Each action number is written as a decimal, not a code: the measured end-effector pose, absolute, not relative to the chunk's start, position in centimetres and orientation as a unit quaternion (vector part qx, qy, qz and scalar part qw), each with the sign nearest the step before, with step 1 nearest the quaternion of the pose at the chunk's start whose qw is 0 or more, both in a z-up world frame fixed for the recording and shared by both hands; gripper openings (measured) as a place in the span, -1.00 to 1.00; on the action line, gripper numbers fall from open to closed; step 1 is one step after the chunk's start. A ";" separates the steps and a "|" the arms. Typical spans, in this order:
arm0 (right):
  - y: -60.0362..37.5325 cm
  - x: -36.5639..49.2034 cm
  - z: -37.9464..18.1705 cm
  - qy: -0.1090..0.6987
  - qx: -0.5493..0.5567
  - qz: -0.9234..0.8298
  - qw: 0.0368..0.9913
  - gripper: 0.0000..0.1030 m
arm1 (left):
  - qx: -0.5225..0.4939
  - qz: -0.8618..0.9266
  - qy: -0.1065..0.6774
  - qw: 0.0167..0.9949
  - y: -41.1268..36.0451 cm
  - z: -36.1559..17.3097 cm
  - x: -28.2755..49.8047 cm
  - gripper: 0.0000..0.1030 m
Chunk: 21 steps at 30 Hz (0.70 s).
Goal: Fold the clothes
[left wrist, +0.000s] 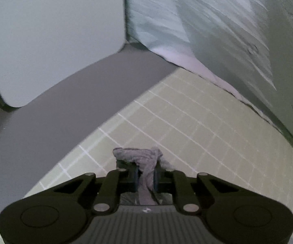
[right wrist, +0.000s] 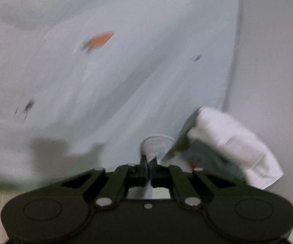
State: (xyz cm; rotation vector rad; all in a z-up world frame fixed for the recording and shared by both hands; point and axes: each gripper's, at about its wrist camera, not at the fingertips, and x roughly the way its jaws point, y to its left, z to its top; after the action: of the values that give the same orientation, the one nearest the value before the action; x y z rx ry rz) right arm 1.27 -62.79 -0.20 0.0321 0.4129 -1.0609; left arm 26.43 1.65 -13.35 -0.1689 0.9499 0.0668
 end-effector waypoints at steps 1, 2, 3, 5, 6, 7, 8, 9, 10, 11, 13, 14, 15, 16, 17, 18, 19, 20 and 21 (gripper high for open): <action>-63.1 0.7 0.3 0.187 0.017 -0.510 0.839 -0.96 | -0.085 0.037 0.454 0.886 2.0 -13.3 26.4 -0.70; -63.4 0.2 0.4 0.187 0.021 -0.516 0.836 -0.96 | -0.091 0.042 0.452 0.887 2.4 -13.2 26.3 -0.70; -63.6 -0.2 0.3 0.189 0.026 -0.521 0.832 -0.96 | -0.098 0.047 0.449 0.887 2.8 -13.2 26.1 -0.70; -64.0 -1.2 -0.1 0.196 0.038 -0.532 0.823 -0.96 | -0.110 0.053 0.446 0.887 3.4 -13.4 25.7 -0.70; -64.2 -1.9 -0.6 0.201 0.050 -0.535 0.819 -0.96 | -0.113 0.056 0.445 0.886 3.7 -13.5 25.5 -0.70; -64.5 -2.6 -1.1 0.205 0.062 -0.539 0.814 -0.96 | -0.115 0.058 0.445 0.886 3.9 -13.6 25.4 -0.70; -64.6 -3.3 -1.6 0.210 0.073 -0.544 0.809 -0.96 | -0.117 0.059 0.446 0.886 4.1 -13.7 25.3 -0.70; -64.6 -4.0 -2.1 0.216 0.080 -0.550 0.803 -0.96 | -0.119 0.060 0.446 0.885 4.3 -13.7 25.1 -0.70; -64.5 -4.7 -2.5 0.221 0.083 -0.556 0.797 -0.96 | -0.119 0.061 0.446 0.885 4.4 -13.7 25.0 -0.70; -64.5 -5.4 -3.0 0.227 0.086 -0.562 0.791 -0.96 | -0.118 0.061 0.445 0.885 4.5 -13.7 24.9 -0.70; -64.3 -6.9 -3.5 0.235 0.093 -0.575 0.778 -0.96 | -0.116 0.060 0.445 0.886 4.6 -13.6 24.6 -0.70; -64.4 -7.7 -3.7 0.237 0.098 -0.581 0.772 -0.96 | -0.115 0.060 0.445 0.886 4.7 -13.5 24.5 -0.70; -64.5 -8.3 -3.9 0.240 0.103 -0.587 0.767 -0.96 | -0.115 0.062 0.445 0.886 4.7 -13.5 24.5 -0.70; -64.9 -8.6 -3.9 0.241 0.108 -0.591 0.762 -0.96 | -0.117 0.061 0.445 0.886 4.8 -13.5 24.4 -0.70; -65.2 -8.7 -3.9 0.241 0.113 -0.596 0.758 -0.96 | -0.119 0.060 0.444 0.886 4.9 -13.5 24.4 -0.70; -65.6 -8.8 -3.9 0.241 0.118 -0.600 0.753 -0.95 | -0.122 0.060 0.444 0.886 5.0 -13.5 24.4 -0.70; -66.0 -8.9 -3.8 0.241 0.123 -0.605 0.749 -0.95 | -0.124 0.059 0.443 0.886 5.0 -13.6 24.5 -0.70; -66.4 -8.7 -3.7 0.240 0.128 -0.607 0.747 -0.96 | -0.126 0.058 0.442 0.886 5.1 -13.6 24.7 -0.70; -66.9 -7.8 -3.4 0.238 0.133 -0.606 0.747 -0.96 | -0.127 0.057 0.442 0.886 5.1 -13.7 24.9 -0.70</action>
State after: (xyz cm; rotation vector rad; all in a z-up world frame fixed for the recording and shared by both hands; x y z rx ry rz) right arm -7.78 -66.94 -3.40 0.2916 0.5203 -1.3255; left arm 24.93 5.06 -13.69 -0.2644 0.9182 0.1188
